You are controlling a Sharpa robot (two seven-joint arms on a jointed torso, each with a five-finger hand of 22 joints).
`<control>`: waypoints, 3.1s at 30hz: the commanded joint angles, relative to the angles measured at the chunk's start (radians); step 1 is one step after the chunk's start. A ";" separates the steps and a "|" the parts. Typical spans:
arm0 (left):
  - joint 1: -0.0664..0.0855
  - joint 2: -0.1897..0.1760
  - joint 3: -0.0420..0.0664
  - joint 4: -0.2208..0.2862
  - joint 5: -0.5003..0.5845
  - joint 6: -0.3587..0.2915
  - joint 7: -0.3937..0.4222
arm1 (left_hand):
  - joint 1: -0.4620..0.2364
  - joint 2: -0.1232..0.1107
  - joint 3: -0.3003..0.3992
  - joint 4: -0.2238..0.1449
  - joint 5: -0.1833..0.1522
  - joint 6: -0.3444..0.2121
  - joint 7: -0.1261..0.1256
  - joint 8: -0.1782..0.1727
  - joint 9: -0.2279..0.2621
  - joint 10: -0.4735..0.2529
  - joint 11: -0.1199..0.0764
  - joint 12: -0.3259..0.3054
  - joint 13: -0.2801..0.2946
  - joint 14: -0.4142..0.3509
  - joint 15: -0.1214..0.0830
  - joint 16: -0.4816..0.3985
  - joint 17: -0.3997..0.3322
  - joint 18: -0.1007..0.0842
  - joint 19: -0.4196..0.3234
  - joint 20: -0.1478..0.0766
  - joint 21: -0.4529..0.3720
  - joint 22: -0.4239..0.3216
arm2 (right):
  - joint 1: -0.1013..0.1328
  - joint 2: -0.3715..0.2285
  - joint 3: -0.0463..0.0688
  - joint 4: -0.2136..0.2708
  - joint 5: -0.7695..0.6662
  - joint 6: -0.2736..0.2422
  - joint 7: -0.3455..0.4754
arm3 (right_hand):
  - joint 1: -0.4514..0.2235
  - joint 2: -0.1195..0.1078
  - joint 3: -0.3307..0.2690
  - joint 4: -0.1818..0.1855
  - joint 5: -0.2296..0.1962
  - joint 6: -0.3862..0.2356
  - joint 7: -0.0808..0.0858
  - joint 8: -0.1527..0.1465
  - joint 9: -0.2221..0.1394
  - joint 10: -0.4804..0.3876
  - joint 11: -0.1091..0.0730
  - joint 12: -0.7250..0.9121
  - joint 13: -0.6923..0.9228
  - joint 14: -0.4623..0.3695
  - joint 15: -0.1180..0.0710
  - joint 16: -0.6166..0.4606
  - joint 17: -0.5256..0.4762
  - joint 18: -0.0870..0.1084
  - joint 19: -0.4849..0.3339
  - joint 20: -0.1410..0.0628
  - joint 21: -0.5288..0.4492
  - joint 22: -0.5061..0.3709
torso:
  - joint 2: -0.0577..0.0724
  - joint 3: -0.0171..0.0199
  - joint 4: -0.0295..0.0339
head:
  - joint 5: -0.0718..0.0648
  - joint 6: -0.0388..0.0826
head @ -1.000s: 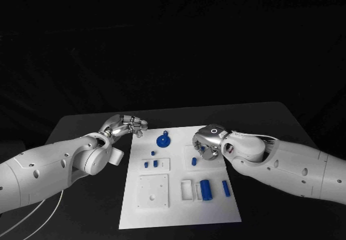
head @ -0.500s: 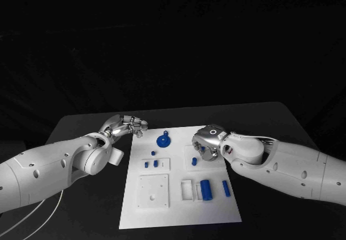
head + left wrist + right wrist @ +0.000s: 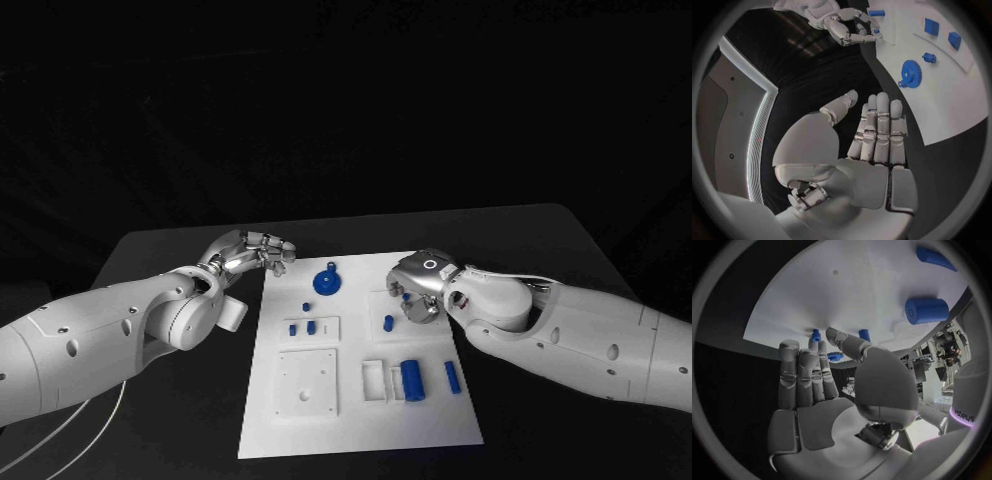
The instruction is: Assemble the parts on the task board
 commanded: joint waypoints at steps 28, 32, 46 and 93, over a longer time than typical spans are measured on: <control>0.001 0.000 0.001 0.002 0.006 0.020 0.000 | -0.005 0.001 -0.006 -0.002 0.005 -0.008 0.002 0.005 -0.003 -0.011 0.002 -0.004 -0.002 0.009 0.001 -0.008 0.004 0.012 0.003 0.003 -0.004 0.002 | -0.002 -0.006 -0.001 -0.005 -0.020 0.026 -0.031 | 0.008 0.000 0.026 0.032 -0.011 0.044 -0.013 0.026 0.009 0.080 -0.015 0.026 0.043 0.003 -0.022 0.002 0.005 0.063 0.003 -0.005 0.013 0.019 | 0.000 -0.0008 -0.0003 | -0.003 0.000; 0.001 0.000 0.001 0.002 0.006 0.022 -0.001 | -0.005 0.001 -0.006 -0.002 0.005 -0.008 0.002 0.005 -0.003 -0.012 0.002 -0.004 -0.002 0.010 0.001 -0.009 0.005 0.012 0.004 0.003 -0.004 0.002 | -0.002 -0.006 -0.001 -0.006 -0.018 0.028 -0.031 | -0.004 -0.001 0.017 0.030 -0.011 0.037 -0.010 0.023 0.008 0.072 -0.013 0.021 0.047 0.000 -0.020 0.000 0.004 0.063 -0.001 -0.005 0.014 0.020 | 0.000 -0.0007 0.0007 | -0.004 0.000; 0.001 0.000 0.001 0.001 0.006 0.022 0.000 | -0.006 0.001 -0.007 -0.001 0.005 -0.010 0.003 0.005 -0.004 -0.014 0.003 -0.004 -0.003 0.011 0.001 -0.011 0.007 0.012 0.005 0.003 -0.005 0.003 | -0.002 -0.008 -0.001 -0.006 -0.009 0.031 -0.029 | -0.019 -0.001 0.009 0.026 -0.010 0.030 -0.007 0.020 0.007 0.063 -0.010 0.013 0.054 -0.001 -0.017 -0.001 0.004 0.063 -0.004 -0.005 0.015 0.019 | 0.000 -0.0005 0.0003 | -0.004 -0.001; 0.001 0.006 0.001 -0.003 0.011 0.018 0.003 | -0.005 0.003 -0.008 -0.001 0.007 -0.014 0.004 0.007 -0.006 -0.015 0.003 -0.002 -0.004 0.019 -0.002 -0.013 0.017 0.013 0.011 0.001 -0.006 0.007 | -0.006 -0.031 0.049 0.032 -0.064 -0.033 -0.086 | 0.052 0.020 0.054 0.058 -0.013 0.096 -0.039 0.065 0.037 0.133 -0.042 0.050 0.120 0.008 -0.048 0.012 0.017 0.063 0.012 -0.024 0.048 0.021 | -0.002 -0.0003 -0.0015 | 0.001 0.006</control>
